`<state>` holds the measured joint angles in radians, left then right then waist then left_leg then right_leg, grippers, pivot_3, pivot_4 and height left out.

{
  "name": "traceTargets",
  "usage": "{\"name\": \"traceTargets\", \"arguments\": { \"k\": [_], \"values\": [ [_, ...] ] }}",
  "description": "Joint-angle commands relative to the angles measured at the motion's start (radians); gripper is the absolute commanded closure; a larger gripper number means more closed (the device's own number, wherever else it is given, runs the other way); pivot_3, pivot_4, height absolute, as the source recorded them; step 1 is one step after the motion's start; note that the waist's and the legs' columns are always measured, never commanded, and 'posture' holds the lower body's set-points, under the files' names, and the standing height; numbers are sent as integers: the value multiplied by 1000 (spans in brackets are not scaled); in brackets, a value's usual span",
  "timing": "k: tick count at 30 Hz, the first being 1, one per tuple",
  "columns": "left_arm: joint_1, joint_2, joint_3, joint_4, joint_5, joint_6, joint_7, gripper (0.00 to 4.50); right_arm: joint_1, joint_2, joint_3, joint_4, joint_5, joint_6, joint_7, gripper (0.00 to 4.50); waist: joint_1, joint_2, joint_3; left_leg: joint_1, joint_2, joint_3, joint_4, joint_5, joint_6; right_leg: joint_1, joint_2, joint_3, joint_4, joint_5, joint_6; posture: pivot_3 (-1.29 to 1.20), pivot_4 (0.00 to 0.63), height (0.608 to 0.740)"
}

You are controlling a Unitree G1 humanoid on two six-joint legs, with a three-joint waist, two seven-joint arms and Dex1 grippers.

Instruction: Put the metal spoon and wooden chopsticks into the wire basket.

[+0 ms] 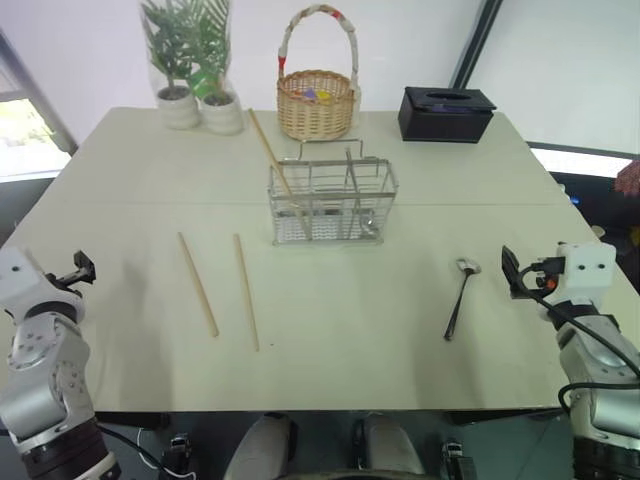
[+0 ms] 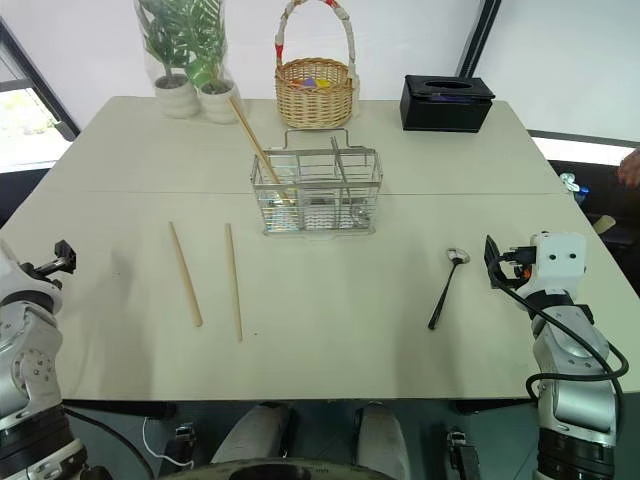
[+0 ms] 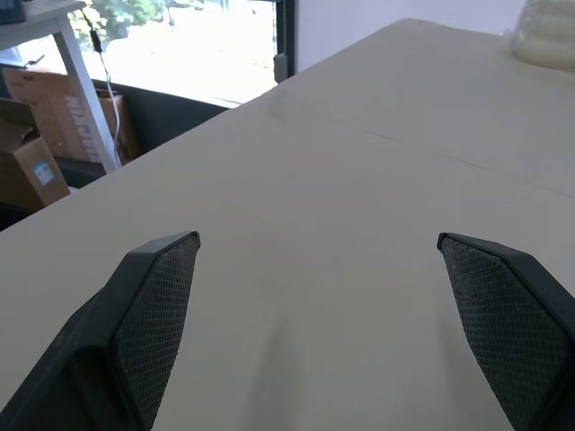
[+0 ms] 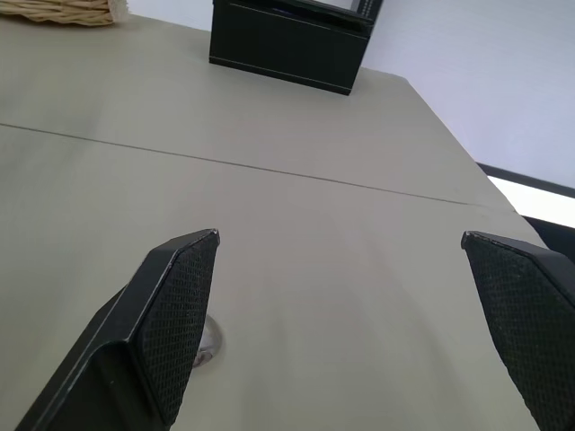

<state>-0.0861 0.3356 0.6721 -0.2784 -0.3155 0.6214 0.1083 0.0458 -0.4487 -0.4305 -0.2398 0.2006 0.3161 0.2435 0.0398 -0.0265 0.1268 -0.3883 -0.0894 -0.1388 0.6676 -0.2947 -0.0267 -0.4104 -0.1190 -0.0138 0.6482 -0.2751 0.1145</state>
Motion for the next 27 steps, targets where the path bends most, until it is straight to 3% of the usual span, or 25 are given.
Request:
{"name": "traceTargets", "arguments": {
  "k": [1,27],
  "values": [
    [-10,23,0,-31,2,-14,-6,0,-2,-4,-18,-23,3,-28,-3,1,0,0,0,0,0,0,0,0,0,0,0,0,0,0,0,0,150,651],
    [-12,36,-2,-37,5,-10,-19,0,1,-11,-10,-66,9,0,0,1,0,0,0,0,0,0,0,0,0,0,0,0,0,0,0,0,150,651]
  ]
}}
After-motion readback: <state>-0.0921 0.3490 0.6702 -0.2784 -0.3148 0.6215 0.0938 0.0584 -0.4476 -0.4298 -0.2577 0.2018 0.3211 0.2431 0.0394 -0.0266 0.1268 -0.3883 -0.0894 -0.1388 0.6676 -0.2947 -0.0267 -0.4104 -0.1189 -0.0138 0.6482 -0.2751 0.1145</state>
